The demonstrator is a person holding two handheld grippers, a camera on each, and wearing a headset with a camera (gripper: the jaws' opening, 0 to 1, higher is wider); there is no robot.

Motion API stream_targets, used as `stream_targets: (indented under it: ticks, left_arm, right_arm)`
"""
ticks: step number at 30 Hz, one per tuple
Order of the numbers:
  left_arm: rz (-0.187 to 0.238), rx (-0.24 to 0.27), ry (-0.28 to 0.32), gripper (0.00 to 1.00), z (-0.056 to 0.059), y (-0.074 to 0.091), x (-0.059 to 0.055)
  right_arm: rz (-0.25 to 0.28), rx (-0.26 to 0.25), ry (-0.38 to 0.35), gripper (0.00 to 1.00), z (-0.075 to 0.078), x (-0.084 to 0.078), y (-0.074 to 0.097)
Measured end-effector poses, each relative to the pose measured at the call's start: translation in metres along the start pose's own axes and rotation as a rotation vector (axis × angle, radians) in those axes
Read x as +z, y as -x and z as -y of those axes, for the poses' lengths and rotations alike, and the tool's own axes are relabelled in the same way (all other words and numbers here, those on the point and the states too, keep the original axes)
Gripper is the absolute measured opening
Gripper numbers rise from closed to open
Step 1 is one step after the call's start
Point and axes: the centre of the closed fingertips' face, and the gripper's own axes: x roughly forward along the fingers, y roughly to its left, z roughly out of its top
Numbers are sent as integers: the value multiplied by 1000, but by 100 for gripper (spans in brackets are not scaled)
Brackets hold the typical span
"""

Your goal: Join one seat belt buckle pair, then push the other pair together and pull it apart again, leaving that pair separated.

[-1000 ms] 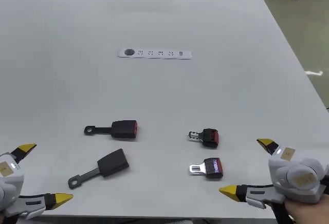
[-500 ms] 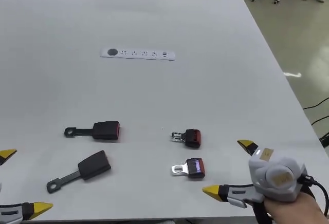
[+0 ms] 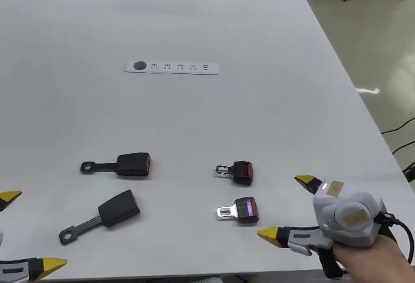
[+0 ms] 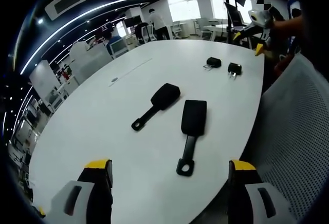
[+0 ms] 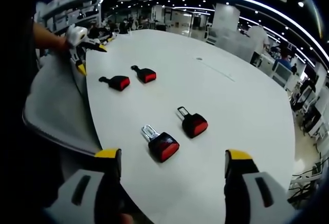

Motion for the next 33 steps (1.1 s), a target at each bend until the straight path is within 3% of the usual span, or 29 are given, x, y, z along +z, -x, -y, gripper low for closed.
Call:
stream_targets:
  ticks: [4, 9, 12, 19, 20, 26, 30, 33]
  left_arm:
    - [6, -4, 10, 92, 1, -3, 8]
    - [-31, -36, 8, 84, 8, -12, 9]
    - [-30, -54, 13, 79, 12, -17, 16]
    - [-68, -113, 6, 64, 19, -41, 26]
    - [-74, -133, -1, 60, 24, -46, 29]
    - [-91, -164, -53, 55, 28, -71, 35]
    - [-151, -186, -127, 53, 31, -88, 32]
    - [-162, -208, -155, 49, 36, -95, 34]
  right_arm:
    - [-4, 15, 10, 80, 0, 2, -2]
    - [-15, 30, 35, 78, 2, 3, -4]
    - [-20, 48, 49, 75, 1, 4, -8]
    - [-73, 139, 169, 64, -9, 3, -25]
    - [-90, 150, 178, 60, -10, 0, -30]
    - [-124, 200, 254, 54, -10, -5, -47]
    - [-172, 244, 306, 51, -12, -14, -58]
    - [-204, 269, 337, 50, -12, -20, -66]
